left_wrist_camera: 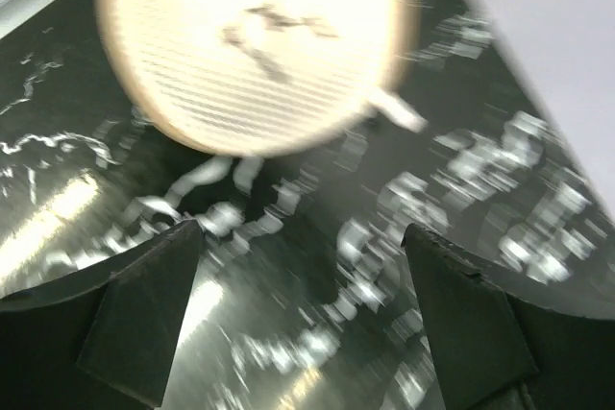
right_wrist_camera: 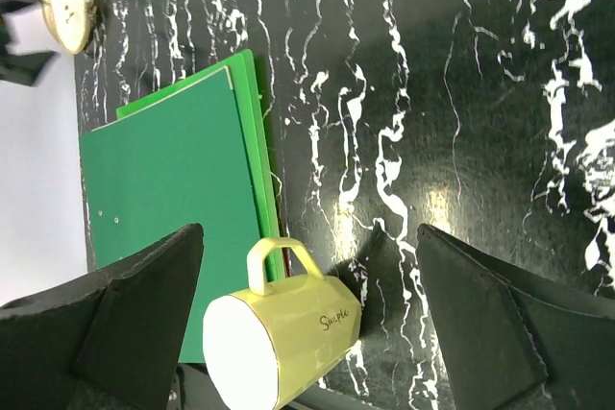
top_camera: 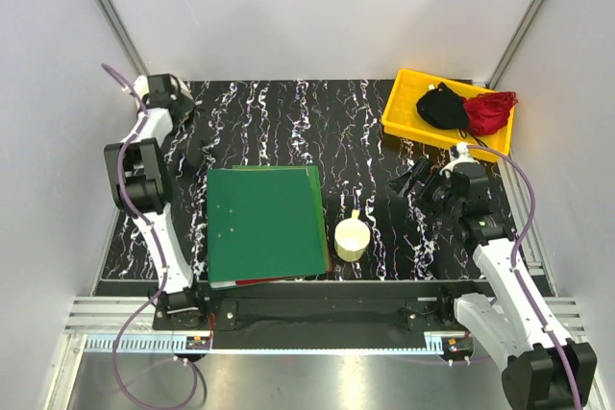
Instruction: Place the bra in the laundry bag and zip it closed
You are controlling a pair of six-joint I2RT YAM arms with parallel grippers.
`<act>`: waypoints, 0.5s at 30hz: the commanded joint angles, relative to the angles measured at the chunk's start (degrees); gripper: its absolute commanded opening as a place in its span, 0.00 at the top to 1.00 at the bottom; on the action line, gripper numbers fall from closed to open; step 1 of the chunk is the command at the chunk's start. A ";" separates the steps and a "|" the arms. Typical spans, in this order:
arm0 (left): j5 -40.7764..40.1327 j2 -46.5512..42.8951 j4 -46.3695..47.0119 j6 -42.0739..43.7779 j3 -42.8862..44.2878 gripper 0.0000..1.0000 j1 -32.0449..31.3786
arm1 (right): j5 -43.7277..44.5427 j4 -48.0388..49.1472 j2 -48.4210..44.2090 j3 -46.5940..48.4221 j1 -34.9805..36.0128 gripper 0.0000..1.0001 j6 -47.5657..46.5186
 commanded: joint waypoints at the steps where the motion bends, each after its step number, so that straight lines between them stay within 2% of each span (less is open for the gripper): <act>1: 2.57 5.03 2.13 -7.38 4.17 0.12 6.58 | -0.34 2.19 -2.29 2.70 -0.34 0.00 -4.16; 4: 5.82 8.28 5.38 -12.82 4.08 0.18 8.95 | -0.07 2.19 -2.99 3.05 -0.34 0.00 -5.31; 7: 8.81 10.83 9.52 -18.03 3.55 0.18 10.28 | -0.42 2.28 -3.08 3.49 -0.34 0.00 -5.75; 13: 10.21 15.05 15.24 -21.99 5.75 0.18 10.72 | -1.39 2.37 -2.64 3.06 -0.25 0.00 -5.40; 15: 11.27 16.12 15.50 -24.96 6.19 0.25 10.72 | -1.48 2.37 -2.55 2.79 -0.34 0.00 -4.96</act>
